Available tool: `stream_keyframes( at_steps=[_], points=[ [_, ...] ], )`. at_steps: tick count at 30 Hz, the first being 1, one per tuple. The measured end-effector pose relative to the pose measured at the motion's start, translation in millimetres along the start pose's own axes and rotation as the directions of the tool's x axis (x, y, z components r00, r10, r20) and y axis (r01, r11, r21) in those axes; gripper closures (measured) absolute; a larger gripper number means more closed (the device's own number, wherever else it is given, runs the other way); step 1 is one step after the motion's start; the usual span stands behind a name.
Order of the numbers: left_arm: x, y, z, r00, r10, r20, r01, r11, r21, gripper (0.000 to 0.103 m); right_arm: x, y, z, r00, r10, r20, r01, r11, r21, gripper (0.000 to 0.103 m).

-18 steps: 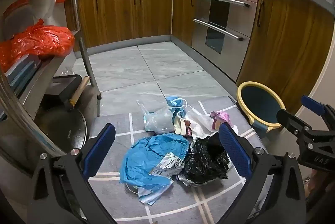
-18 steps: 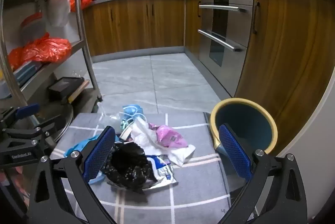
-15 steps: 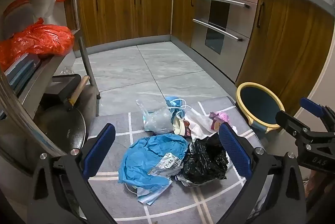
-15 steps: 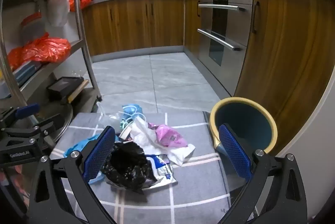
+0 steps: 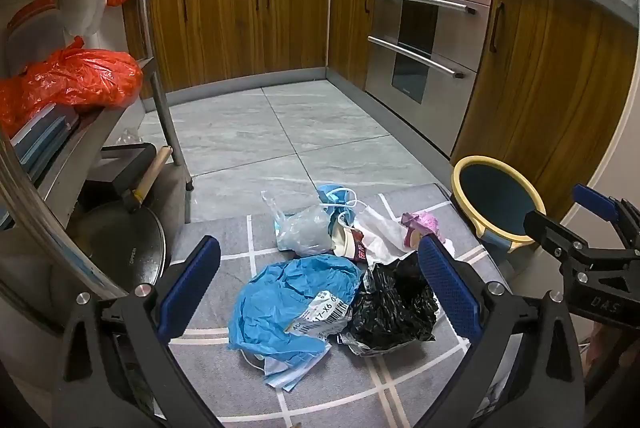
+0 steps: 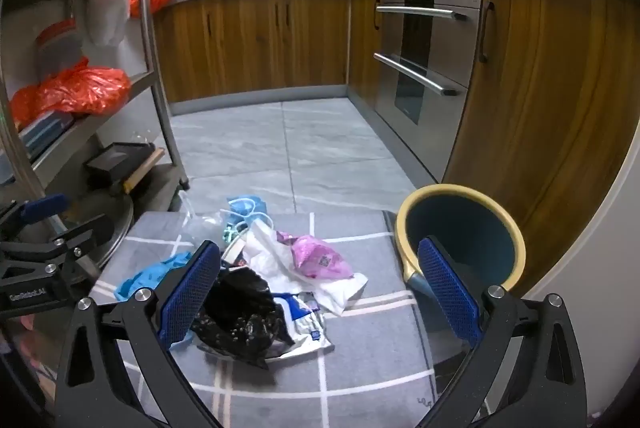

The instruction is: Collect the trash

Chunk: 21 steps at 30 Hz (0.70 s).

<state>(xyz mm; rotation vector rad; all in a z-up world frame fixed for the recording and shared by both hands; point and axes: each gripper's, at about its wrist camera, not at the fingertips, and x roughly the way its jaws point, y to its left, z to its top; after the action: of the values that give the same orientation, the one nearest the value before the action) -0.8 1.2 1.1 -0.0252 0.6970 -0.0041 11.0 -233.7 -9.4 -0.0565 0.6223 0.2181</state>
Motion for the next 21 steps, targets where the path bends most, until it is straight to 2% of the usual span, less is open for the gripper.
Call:
stream_keyframes(
  at_steps=[21],
  points=[
    [0.1,-3.1,-2.9,1.000,0.020,0.002,-0.020,1.000,0.014,0.005,-5.0,3.7,1.8,1.000,-0.016,0.009,0.016,1.000,-0.016,0.005]
  ],
)
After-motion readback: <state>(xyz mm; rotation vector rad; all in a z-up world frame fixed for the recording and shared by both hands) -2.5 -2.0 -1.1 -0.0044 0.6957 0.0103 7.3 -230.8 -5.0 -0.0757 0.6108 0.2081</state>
